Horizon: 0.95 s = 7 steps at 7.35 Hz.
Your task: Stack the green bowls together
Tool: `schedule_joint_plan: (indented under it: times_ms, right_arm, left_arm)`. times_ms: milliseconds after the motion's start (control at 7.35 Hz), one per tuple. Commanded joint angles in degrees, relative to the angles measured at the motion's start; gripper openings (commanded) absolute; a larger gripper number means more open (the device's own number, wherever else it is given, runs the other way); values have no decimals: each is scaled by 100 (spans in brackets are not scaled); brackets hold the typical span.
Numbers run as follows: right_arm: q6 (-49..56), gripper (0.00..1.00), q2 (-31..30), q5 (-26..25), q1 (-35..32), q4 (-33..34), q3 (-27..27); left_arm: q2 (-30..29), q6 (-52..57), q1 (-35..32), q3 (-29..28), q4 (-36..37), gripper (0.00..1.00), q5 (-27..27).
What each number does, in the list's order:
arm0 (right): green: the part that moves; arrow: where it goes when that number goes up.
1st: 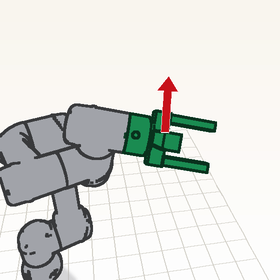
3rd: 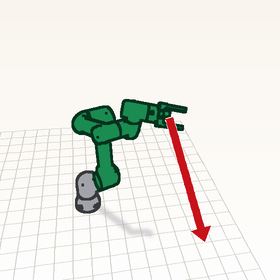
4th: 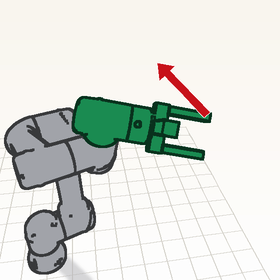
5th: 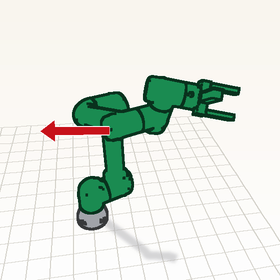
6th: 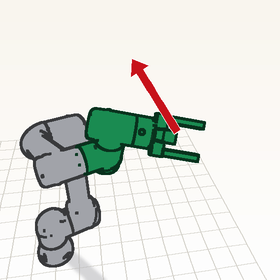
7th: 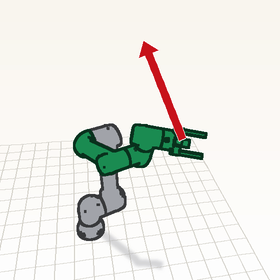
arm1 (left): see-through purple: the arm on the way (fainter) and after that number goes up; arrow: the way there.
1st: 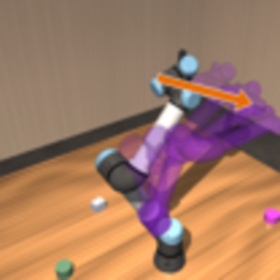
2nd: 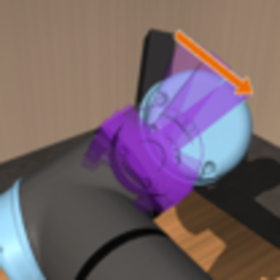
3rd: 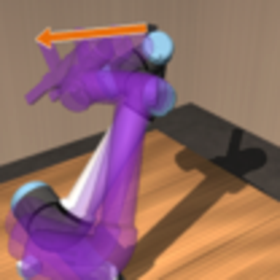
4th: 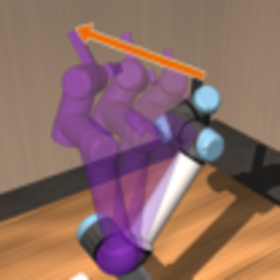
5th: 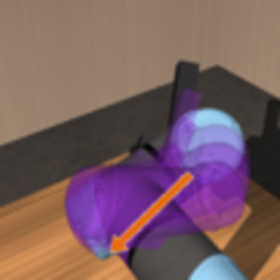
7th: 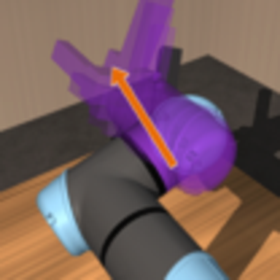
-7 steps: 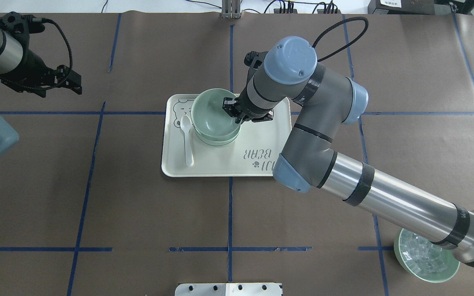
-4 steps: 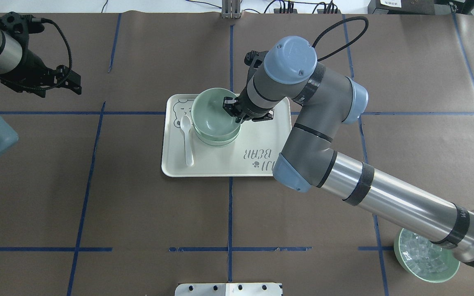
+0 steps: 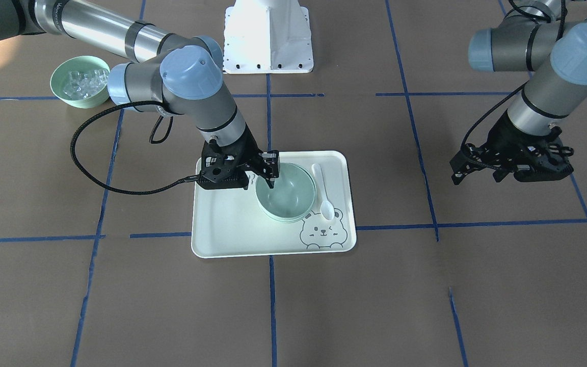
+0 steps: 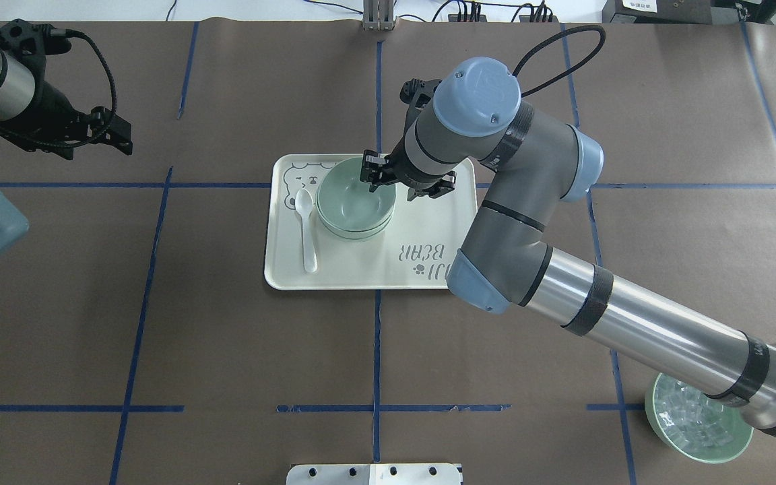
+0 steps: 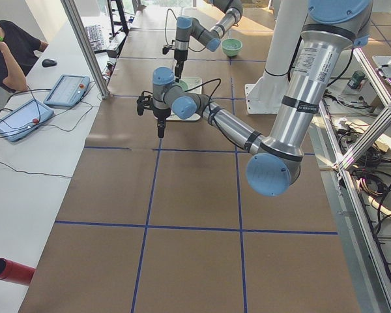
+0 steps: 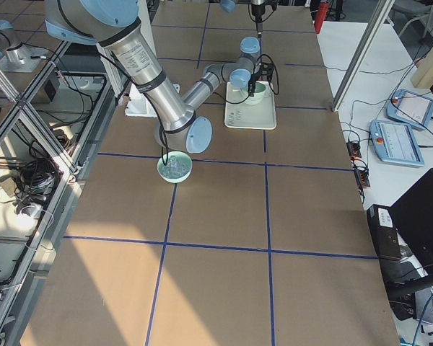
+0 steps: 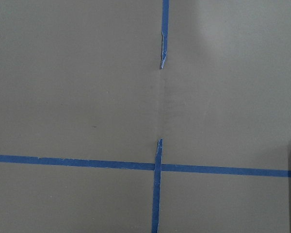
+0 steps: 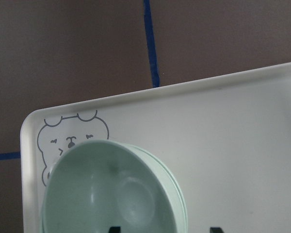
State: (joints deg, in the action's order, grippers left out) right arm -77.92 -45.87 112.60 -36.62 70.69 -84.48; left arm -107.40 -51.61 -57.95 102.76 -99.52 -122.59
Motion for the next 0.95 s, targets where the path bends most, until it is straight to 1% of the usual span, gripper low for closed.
schedule_joint_plan:
  times_ms: [0, 136, 272, 408, 544, 680, 816]
  right_arm:
    - [14, 100, -36, 25, -73, 67, -85]
    - [31, 100, -210, 86, -169, 102, -303]
    - [110, 100, -569, 148, -275, 416, -784]
    - [485, 100, -842, 253, -441, 1037, -1363]
    - [1193, 100, -1271, 393, -625, 1478, -1978]
    - [1827, 100, -1963, 516, -862, 1448, -2428]
    - [2581, 100, -2518, 1013, -1361, 1430, -2598]
  left_arm:
    - [0, 2, -6, -10, 2, 100, -2]
    - [0, 2, -14, -10, 2, 100, -2]
    - [0, 28, -32, 7, 28, 100, 7]
    - [87, 37, -119, 60, 55, 100, -2]
    - [227, 351, -233, 130, 73, 100, -72]
    - [498, 885, -556, 157, 64, 100, -420]
    - [849, 1769, -951, 140, 73, 100, -659]
